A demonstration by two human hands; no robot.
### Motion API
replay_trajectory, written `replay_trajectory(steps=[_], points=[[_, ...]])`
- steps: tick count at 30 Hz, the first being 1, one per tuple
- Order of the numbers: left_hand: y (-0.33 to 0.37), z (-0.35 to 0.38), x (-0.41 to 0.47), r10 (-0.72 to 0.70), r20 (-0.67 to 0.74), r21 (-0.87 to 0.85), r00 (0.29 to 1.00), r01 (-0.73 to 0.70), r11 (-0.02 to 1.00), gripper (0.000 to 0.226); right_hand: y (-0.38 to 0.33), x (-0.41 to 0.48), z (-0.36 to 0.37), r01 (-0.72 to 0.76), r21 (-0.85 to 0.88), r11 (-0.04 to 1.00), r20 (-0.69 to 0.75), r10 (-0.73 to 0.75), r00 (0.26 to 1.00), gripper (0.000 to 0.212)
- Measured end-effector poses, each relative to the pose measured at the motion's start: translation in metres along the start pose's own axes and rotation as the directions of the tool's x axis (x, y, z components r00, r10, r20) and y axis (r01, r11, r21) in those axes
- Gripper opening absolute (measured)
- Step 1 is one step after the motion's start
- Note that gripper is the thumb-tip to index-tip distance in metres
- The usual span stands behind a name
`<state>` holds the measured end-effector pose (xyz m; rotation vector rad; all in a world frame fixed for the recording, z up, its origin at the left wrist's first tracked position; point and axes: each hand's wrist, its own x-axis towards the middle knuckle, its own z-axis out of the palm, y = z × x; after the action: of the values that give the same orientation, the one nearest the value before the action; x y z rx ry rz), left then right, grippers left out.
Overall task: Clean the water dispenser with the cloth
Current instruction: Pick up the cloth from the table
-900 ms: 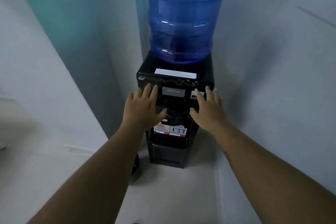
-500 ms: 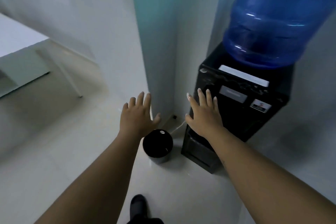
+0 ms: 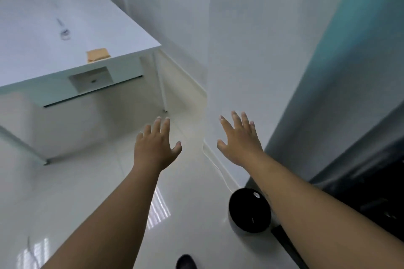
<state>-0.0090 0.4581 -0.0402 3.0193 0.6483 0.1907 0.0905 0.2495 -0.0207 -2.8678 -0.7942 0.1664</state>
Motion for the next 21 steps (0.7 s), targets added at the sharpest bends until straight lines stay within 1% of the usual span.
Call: replay_trajectory(steps=[4, 8, 12, 17, 21], points=[[-0.067, -0.009, 0.044, -0.040, 0.003, 0.031, 0.999, 0.040, 0.999, 0.083, -0.068, 0.071, -0.002, 0.080, -0.006, 0.997, 0.015, -0.080, 0.997, 0.070], [-0.116, -0.014, 0.078, -0.093, -0.004, 0.045, 0.996, 0.093, 0.995, 0.084, -0.117, 0.129, -0.003, 0.139, -0.028, 0.990, 0.051, -0.137, 0.989, 0.071], [-0.155, -0.012, 0.106, -0.172, -0.012, 0.027, 0.985, 0.172, 0.985, 0.084, -0.157, 0.179, 0.003, 0.165, -0.002, 0.986, 0.084, -0.165, 0.983, 0.073], [-0.194, -0.003, 0.149, -0.257, -0.012, 0.019, 0.966, 0.257, 0.966, 0.084, -0.201, 0.249, 0.020, 0.257, 0.008, 0.967, 0.118, -0.256, 0.960, 0.074], [-0.228, 0.002, 0.205, -0.323, 0.006, 0.035, 0.947, 0.322, 0.946, 0.083, -0.234, 0.323, 0.027, 0.319, 0.014, 0.947, 0.137, -0.318, 0.938, 0.073]])
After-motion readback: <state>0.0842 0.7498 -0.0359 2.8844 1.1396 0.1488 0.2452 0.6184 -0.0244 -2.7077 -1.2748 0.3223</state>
